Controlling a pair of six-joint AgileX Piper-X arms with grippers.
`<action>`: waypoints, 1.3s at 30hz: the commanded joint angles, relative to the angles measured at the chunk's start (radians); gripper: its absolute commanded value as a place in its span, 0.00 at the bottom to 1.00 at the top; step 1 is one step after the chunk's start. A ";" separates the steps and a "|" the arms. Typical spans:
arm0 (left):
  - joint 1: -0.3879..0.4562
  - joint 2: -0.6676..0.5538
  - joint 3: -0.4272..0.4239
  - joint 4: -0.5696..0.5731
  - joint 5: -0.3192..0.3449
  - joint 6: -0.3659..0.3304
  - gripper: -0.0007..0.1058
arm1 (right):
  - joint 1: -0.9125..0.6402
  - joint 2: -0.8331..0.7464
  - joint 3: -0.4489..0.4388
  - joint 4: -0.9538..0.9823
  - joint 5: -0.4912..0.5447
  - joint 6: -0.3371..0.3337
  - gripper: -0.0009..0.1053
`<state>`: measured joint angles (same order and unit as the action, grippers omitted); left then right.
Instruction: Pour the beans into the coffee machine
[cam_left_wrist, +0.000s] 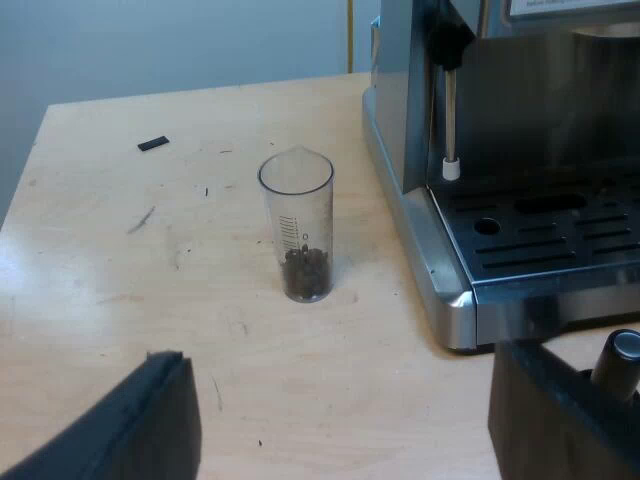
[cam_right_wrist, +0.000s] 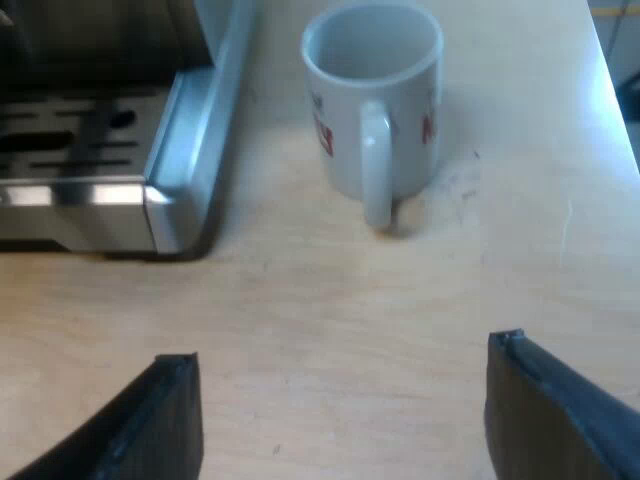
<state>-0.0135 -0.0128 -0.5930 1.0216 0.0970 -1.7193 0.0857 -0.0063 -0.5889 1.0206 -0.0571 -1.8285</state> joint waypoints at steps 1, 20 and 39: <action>0.000 0.025 -0.007 -0.015 -0.012 -0.009 0.60 | -0.001 -0.042 -0.046 0.010 -0.046 -0.036 0.59; 0.000 0.079 -0.007 -0.033 -0.012 -0.009 0.60 | 0.007 0.254 -0.244 -0.074 -0.462 -0.143 0.59; 0.000 0.079 -0.007 -0.033 -0.011 -0.009 0.60 | 0.307 0.534 -0.244 -0.304 -0.476 -0.193 0.59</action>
<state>-0.0135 0.0628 -0.5948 0.9986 0.0970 -1.7193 0.3829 0.5241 -0.8218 0.7391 -0.5347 -2.0040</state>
